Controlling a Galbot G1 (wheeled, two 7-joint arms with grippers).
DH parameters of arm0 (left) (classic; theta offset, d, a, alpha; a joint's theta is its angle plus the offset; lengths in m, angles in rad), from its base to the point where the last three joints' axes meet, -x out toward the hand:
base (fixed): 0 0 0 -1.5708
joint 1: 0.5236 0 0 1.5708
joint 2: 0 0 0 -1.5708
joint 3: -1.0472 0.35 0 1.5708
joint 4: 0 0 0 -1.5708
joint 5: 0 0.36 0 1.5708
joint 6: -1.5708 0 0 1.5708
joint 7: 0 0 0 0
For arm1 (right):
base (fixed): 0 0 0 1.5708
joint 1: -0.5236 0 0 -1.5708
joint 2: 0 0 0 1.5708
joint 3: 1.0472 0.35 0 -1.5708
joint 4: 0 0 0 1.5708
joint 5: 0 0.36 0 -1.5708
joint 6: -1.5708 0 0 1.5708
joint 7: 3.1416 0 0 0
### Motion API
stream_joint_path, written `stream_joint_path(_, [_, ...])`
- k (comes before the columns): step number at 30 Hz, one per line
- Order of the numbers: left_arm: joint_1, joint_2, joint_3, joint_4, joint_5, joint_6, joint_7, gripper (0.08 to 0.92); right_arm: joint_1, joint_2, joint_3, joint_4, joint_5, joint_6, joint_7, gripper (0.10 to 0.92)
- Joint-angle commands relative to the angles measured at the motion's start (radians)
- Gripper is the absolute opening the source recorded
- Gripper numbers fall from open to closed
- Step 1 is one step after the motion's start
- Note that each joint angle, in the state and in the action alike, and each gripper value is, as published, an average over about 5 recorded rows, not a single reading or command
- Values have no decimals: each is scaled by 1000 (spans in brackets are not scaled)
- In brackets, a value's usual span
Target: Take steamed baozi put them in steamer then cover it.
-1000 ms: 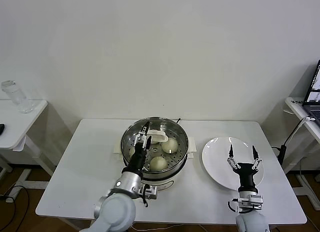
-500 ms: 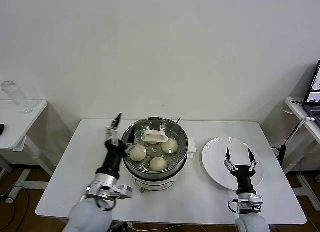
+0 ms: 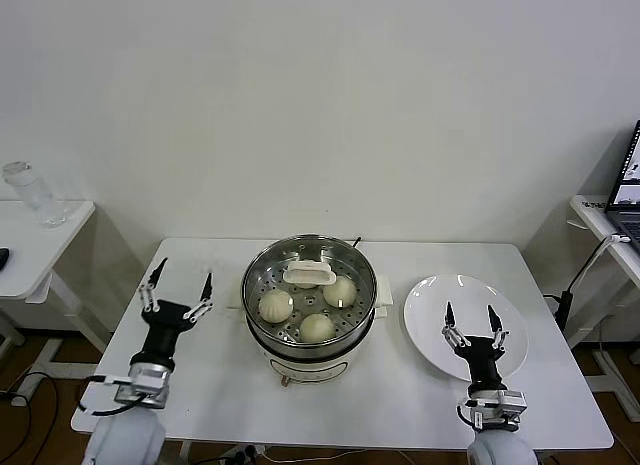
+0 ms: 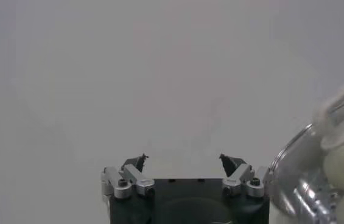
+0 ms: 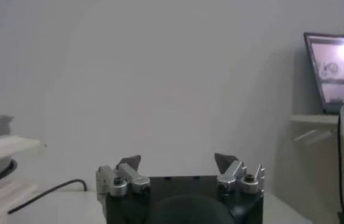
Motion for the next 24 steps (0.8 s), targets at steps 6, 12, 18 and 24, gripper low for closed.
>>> stream_joint_path(6, [99,-22,-130,145,-247,-200,114,823,-47,7,-3,52,44,-57,-10,823])
stream_joint_path(12, [100,-21,-129,133,-236,-200,116,823,-48,10,-5,52,44,-55,-9,823])
stream_joint_path(18, [103,-22,-124,129,-226,-199,115,823,-51,10,-3,54,41,-50,-7,823])
stream_joint_path(24, [107,-23,-122,128,-212,-201,116,823,-52,11,-3,53,37,-46,-5,823])
